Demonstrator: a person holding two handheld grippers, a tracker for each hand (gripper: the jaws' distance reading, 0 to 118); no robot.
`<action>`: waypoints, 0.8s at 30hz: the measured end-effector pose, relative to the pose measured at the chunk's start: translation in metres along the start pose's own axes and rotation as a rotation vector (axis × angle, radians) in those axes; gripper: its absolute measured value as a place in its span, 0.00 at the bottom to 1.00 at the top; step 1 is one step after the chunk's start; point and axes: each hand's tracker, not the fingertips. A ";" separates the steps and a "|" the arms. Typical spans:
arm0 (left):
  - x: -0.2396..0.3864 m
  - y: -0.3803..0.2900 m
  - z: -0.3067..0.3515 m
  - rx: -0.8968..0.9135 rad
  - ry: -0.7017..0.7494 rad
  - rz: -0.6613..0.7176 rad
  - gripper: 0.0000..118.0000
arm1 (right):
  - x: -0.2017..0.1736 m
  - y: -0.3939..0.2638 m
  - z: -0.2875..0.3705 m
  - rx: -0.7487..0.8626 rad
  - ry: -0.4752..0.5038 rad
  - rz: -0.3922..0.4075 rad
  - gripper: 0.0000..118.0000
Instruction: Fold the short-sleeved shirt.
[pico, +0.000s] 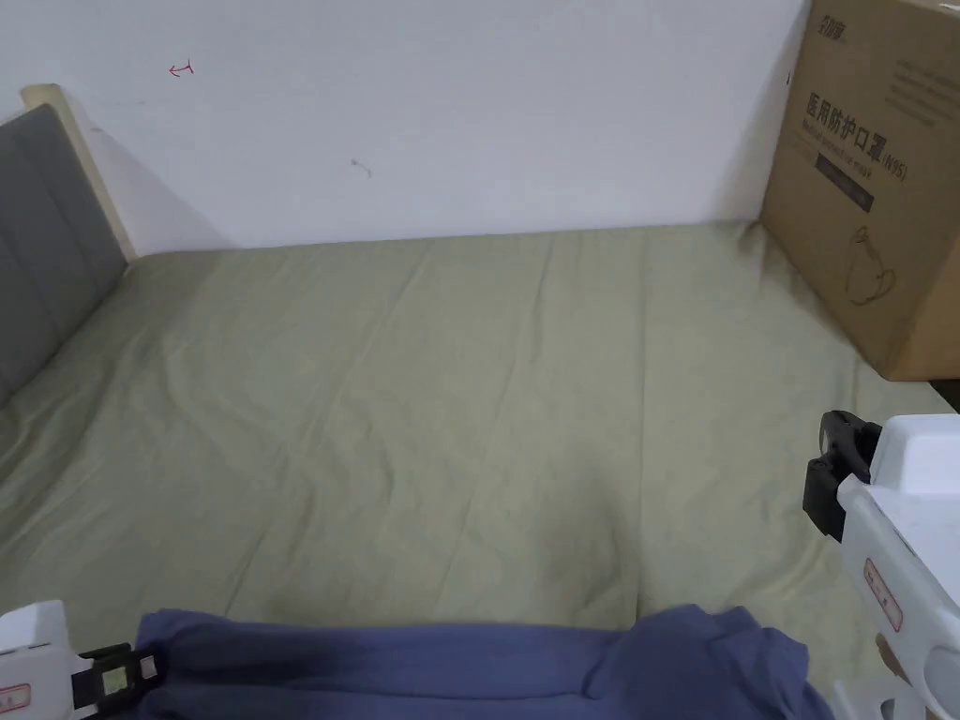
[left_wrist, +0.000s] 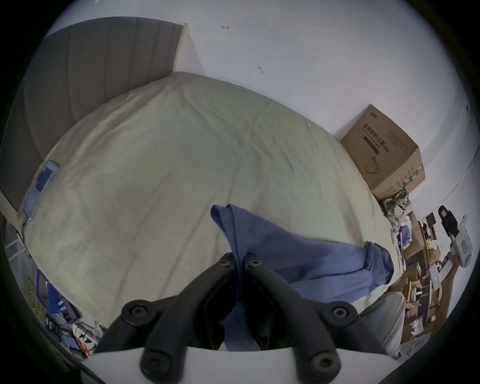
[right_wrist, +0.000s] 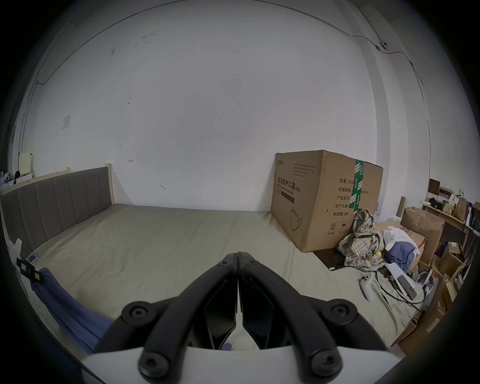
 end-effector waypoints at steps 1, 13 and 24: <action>0.003 0.000 0.004 0.003 0.008 -0.011 0.01 | 0.001 0.000 0.001 0.002 0.002 -0.001 0.00; 0.137 0.010 -0.011 -0.054 -0.157 -0.068 0.01 | 0.015 0.001 0.011 0.019 0.010 -0.019 0.00; 0.266 -0.035 -0.119 -0.288 -0.236 -0.218 0.02 | 0.038 -0.005 0.021 0.009 -0.019 -0.021 0.00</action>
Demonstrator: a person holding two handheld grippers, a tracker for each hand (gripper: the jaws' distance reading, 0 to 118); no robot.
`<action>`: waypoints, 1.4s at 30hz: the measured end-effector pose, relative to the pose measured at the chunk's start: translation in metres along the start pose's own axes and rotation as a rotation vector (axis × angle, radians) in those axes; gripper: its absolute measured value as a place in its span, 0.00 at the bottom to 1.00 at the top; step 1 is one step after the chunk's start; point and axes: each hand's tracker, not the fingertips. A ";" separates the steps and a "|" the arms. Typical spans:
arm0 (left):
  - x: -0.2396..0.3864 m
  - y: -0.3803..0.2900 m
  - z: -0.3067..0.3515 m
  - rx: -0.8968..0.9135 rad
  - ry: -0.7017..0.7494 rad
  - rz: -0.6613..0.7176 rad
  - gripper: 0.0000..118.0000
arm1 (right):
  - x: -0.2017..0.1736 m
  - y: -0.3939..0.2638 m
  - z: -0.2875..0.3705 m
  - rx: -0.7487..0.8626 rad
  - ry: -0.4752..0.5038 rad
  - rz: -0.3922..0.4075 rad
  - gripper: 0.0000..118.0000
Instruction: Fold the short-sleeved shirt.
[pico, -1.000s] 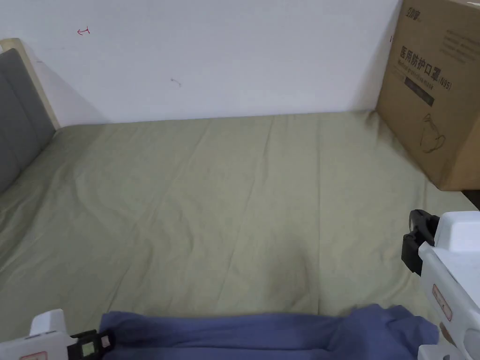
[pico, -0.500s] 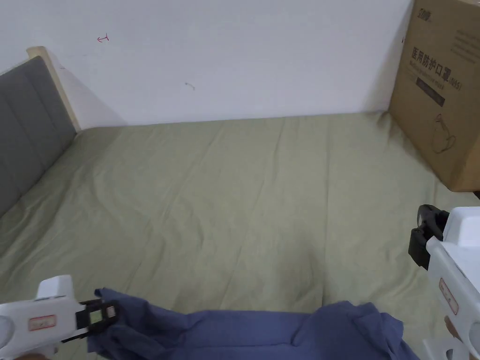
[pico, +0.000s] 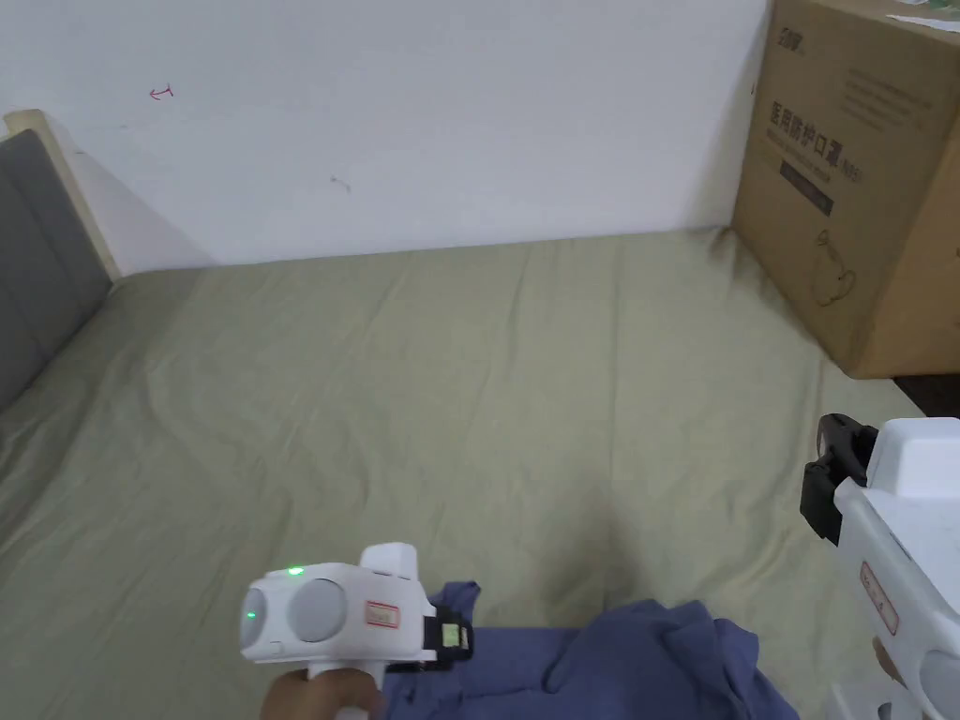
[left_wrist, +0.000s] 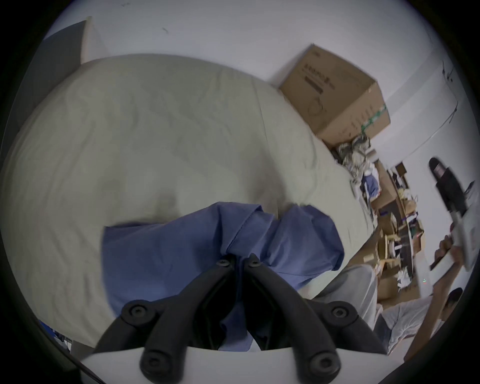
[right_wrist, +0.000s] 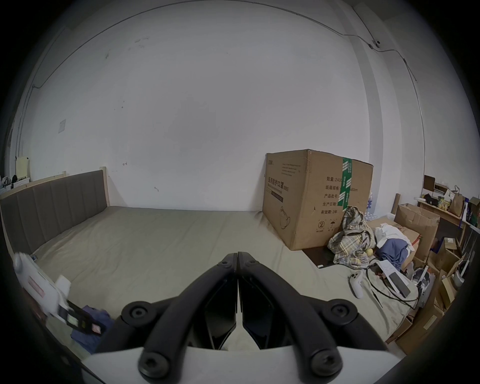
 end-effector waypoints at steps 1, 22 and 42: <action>0.003 -0.002 -0.013 -0.030 0.012 -0.008 0.02 | 0.002 -0.001 0.001 -0.003 -0.004 0.001 0.00; 0.018 -0.012 0.052 0.339 0.135 -0.104 0.93 | 0.013 0.001 0.005 0.004 -0.019 -0.013 0.00; 0.001 -0.086 -0.038 0.260 0.218 -0.148 0.00 | 0.026 -0.004 0.006 -0.016 -0.038 -0.014 0.00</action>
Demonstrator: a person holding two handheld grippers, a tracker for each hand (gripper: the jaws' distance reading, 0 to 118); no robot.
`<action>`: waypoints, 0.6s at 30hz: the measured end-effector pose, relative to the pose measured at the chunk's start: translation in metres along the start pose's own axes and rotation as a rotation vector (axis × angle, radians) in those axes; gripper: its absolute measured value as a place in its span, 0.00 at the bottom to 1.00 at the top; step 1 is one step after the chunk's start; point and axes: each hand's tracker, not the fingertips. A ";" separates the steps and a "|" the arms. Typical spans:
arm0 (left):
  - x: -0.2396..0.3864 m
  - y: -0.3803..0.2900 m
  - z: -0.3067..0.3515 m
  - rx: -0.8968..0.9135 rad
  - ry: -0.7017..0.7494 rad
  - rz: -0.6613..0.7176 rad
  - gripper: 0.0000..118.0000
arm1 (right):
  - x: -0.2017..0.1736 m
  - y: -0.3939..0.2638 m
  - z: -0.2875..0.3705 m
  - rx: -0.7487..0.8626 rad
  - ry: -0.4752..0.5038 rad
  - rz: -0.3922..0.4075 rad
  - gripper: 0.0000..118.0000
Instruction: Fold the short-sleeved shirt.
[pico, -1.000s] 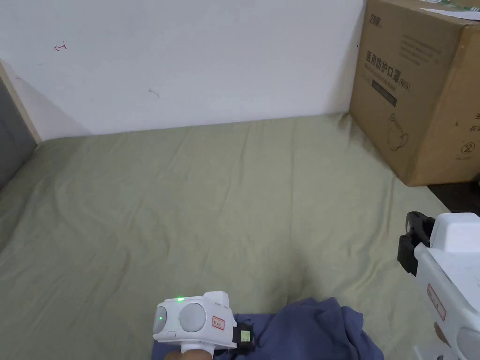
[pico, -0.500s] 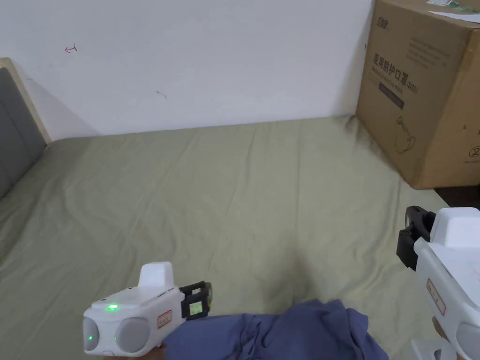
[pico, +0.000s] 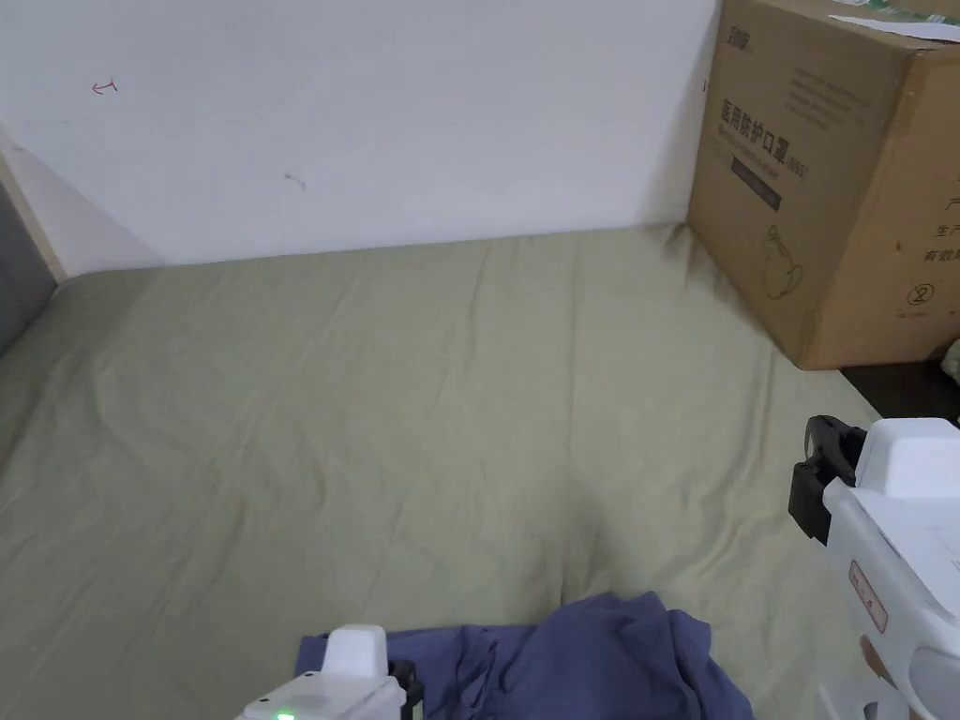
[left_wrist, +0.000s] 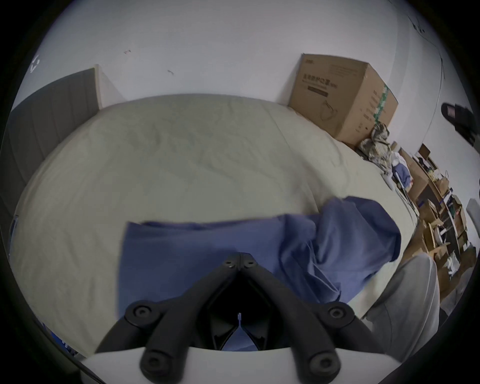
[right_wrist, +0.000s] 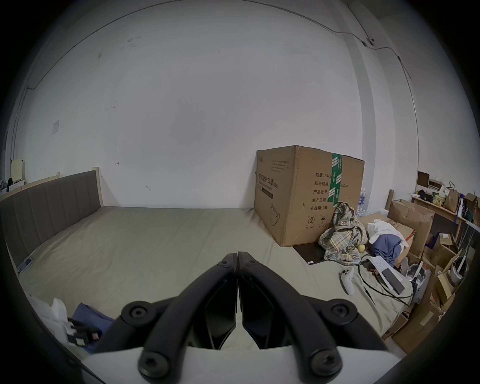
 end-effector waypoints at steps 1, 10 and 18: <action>0.007 -0.002 -0.004 -0.017 -0.014 -0.024 0.00 | 0.002 0.000 0.000 -0.002 -0.003 -0.001 0.00; 0.050 -0.015 -0.025 -0.079 -0.018 -0.105 0.00 | 0.011 -0.005 0.002 -0.015 -0.026 -0.010 0.00; 0.007 0.025 0.023 -0.006 -0.251 0.127 0.00 | 0.004 0.000 0.004 -0.007 -0.014 -0.006 0.00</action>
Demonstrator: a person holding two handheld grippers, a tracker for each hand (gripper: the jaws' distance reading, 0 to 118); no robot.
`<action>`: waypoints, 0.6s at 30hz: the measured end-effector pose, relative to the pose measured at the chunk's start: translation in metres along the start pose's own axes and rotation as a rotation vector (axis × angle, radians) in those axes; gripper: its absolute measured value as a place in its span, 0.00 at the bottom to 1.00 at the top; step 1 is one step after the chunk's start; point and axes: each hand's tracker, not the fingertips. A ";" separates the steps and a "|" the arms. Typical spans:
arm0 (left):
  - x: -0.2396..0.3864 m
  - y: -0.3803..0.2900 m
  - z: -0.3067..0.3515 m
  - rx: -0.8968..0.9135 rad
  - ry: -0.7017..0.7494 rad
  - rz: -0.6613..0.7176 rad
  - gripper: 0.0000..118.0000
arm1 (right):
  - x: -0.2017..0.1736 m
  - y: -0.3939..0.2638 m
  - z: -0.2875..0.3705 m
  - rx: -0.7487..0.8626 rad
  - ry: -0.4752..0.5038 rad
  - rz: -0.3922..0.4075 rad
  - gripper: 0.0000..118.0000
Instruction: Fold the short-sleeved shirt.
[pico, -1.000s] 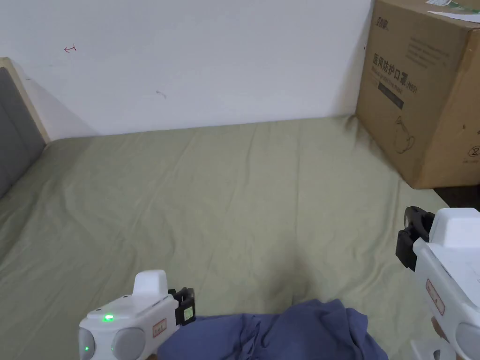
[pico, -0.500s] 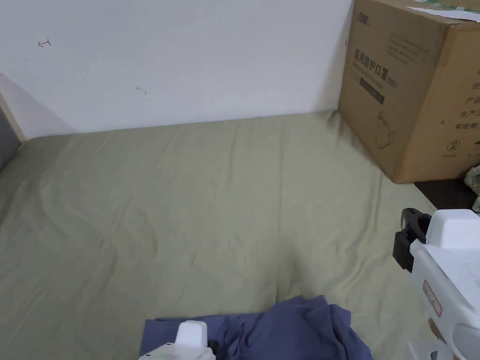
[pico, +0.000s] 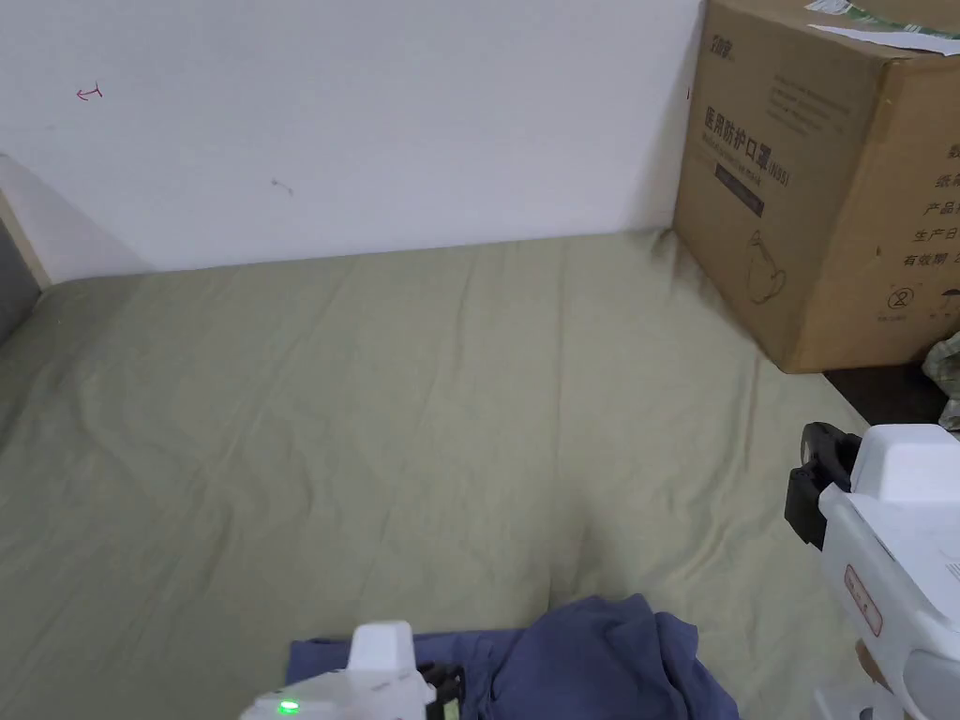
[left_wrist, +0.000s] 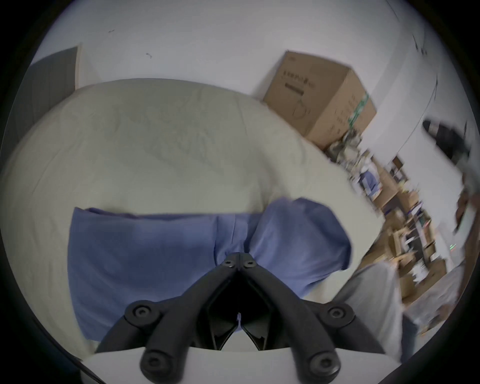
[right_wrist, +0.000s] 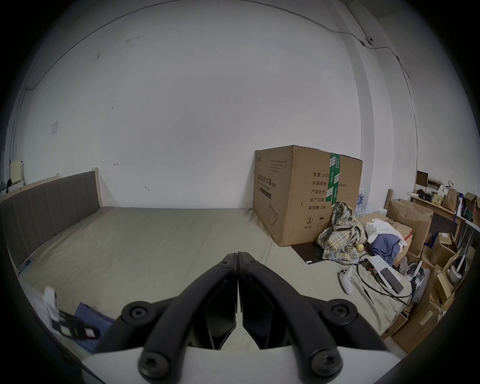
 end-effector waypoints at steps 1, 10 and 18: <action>-0.009 0.010 0.011 -0.011 -0.057 0.033 0.00 | -0.001 0.001 0.000 0.002 0.003 0.001 0.00; -0.109 0.047 0.072 -0.028 -0.160 0.217 0.10 | -0.011 0.002 -0.005 0.000 0.021 0.005 0.00; -0.167 0.028 0.055 -0.075 -0.098 0.307 0.93 | -0.022 -0.002 -0.013 -0.024 0.029 0.028 0.00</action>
